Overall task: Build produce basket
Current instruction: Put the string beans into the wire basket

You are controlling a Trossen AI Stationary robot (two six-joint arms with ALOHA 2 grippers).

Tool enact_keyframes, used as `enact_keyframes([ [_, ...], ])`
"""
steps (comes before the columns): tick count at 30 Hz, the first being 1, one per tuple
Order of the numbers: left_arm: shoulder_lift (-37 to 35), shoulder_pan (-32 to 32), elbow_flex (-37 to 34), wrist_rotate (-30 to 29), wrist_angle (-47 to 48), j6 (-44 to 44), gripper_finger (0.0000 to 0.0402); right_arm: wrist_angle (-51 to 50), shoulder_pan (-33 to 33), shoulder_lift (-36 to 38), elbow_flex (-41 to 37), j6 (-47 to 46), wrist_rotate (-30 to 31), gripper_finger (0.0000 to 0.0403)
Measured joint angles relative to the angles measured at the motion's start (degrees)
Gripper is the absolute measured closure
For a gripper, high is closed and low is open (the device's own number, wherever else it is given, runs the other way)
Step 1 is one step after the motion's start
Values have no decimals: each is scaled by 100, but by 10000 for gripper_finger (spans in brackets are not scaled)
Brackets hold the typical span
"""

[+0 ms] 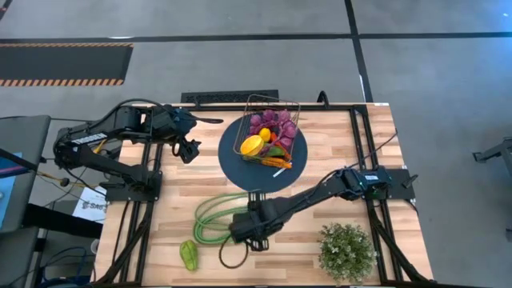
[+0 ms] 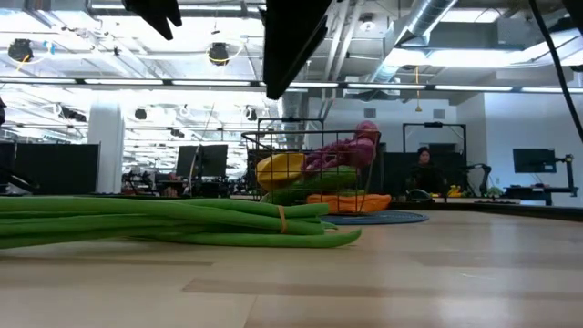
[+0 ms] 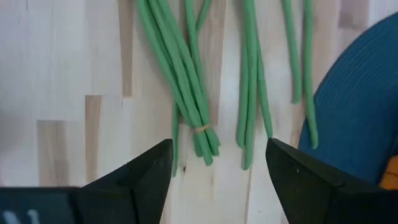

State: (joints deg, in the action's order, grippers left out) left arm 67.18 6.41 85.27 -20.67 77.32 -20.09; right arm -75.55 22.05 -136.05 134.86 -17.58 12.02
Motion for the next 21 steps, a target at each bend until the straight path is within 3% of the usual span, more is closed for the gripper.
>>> enact_keyframes([
  [4,1,0,0,93,1,-7,79,304,144,-9,-214,4,332,127],
  [21,0,0,0,141,104,-53,79,1560,181,-23,-1495,7,362,127],
])
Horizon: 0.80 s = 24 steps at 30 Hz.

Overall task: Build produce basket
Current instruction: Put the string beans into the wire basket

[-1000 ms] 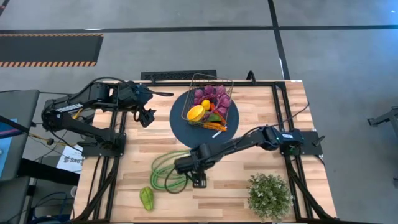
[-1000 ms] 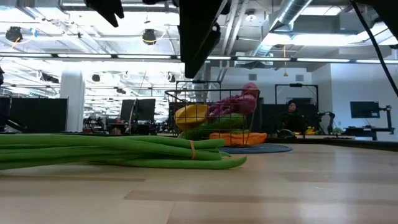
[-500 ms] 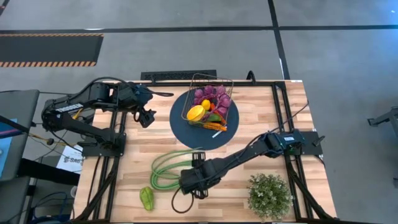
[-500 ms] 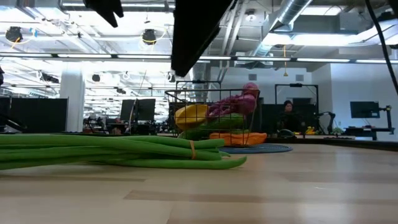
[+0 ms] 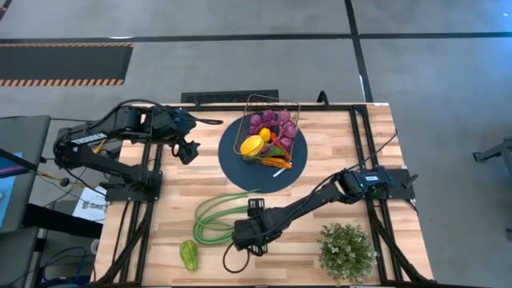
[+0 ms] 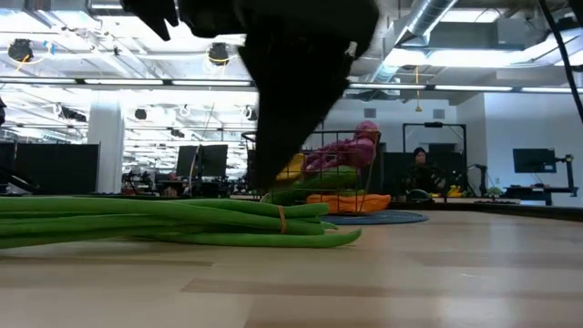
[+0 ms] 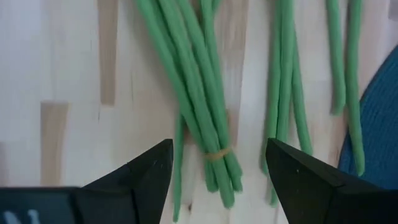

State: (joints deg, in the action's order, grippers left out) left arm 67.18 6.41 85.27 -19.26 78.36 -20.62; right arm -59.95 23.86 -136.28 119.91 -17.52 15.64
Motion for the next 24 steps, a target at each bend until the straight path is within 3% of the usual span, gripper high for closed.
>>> enact_keyframes([
  [7,0,-2,0,0,78,-7,79,531,4,5,-207,-2,-4,127],
  [24,0,0,0,-2,76,-50,79,672,6,6,-209,-4,-7,127],
])
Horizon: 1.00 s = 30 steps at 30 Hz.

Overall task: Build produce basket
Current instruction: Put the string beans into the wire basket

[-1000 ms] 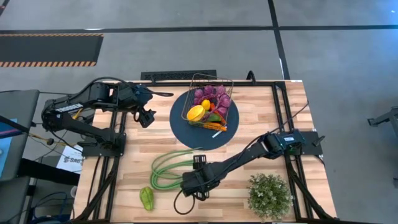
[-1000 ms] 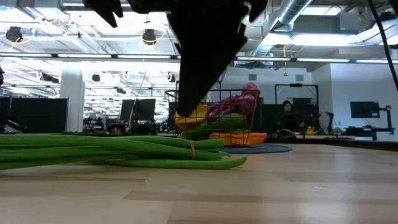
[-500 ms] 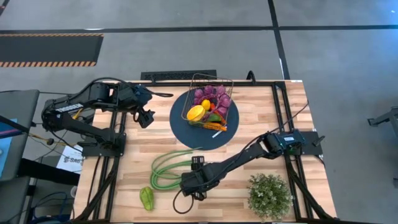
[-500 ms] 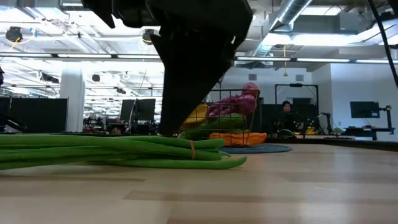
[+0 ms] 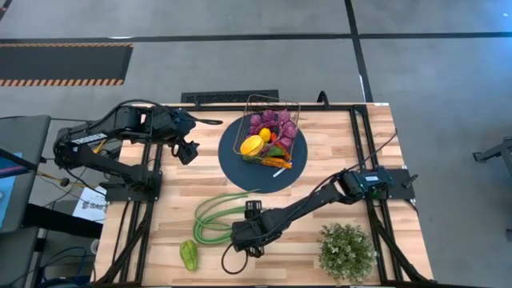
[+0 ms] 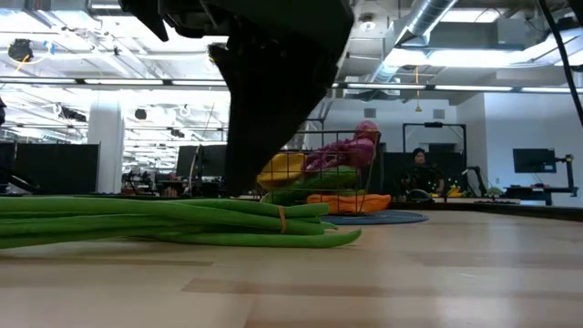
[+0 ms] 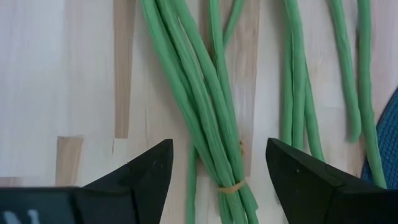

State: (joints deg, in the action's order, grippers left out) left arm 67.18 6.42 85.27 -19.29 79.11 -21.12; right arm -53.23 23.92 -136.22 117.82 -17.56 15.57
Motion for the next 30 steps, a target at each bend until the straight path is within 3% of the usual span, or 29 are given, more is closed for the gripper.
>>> enact_keyframes([
  [30,0,0,0,-4,248,46,79,377,-480,4,-568,173,-51,127],
])
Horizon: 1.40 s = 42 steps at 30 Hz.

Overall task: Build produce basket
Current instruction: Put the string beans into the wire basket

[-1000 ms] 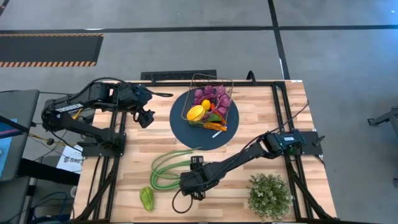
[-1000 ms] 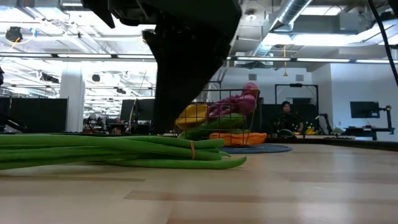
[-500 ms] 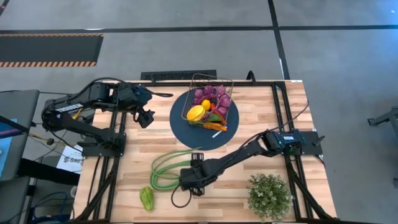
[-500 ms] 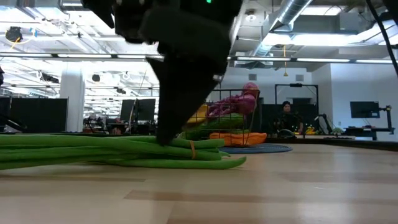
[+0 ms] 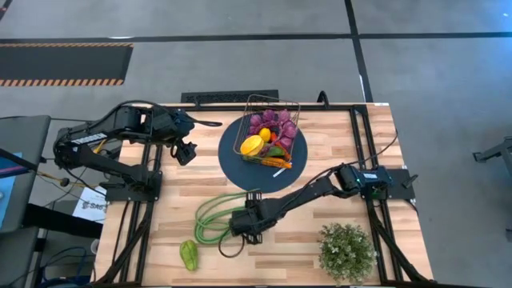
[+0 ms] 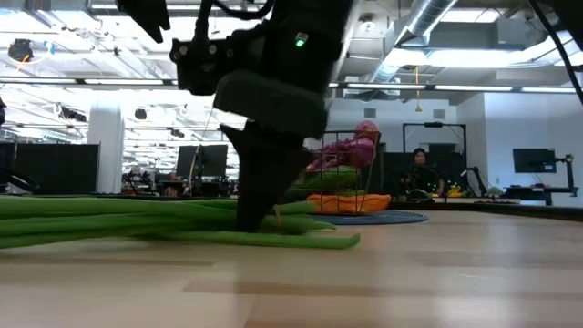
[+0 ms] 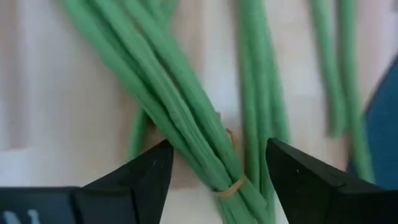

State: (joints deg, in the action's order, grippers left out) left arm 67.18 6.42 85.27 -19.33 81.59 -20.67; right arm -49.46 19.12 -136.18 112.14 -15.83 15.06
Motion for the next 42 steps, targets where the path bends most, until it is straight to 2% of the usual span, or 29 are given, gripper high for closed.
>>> enact_keyframes([
  [14,0,0,0,2,2,2,79,279,-783,0,0,709,0,127],
  [19,0,-2,0,0,2,4,79,344,-836,-1,12,1015,-143,127],
  [28,0,0,0,-2,1,4,79,377,-748,5,533,2016,-153,127],
  [31,0,-2,0,-4,-1,3,79,471,-776,11,568,2231,-323,127],
  [35,0,0,0,-7,-1,2,79,487,-937,9,566,2148,-898,127],
  [42,0,0,0,-17,0,0,79,498,-1109,4,566,2200,-952,127],
])
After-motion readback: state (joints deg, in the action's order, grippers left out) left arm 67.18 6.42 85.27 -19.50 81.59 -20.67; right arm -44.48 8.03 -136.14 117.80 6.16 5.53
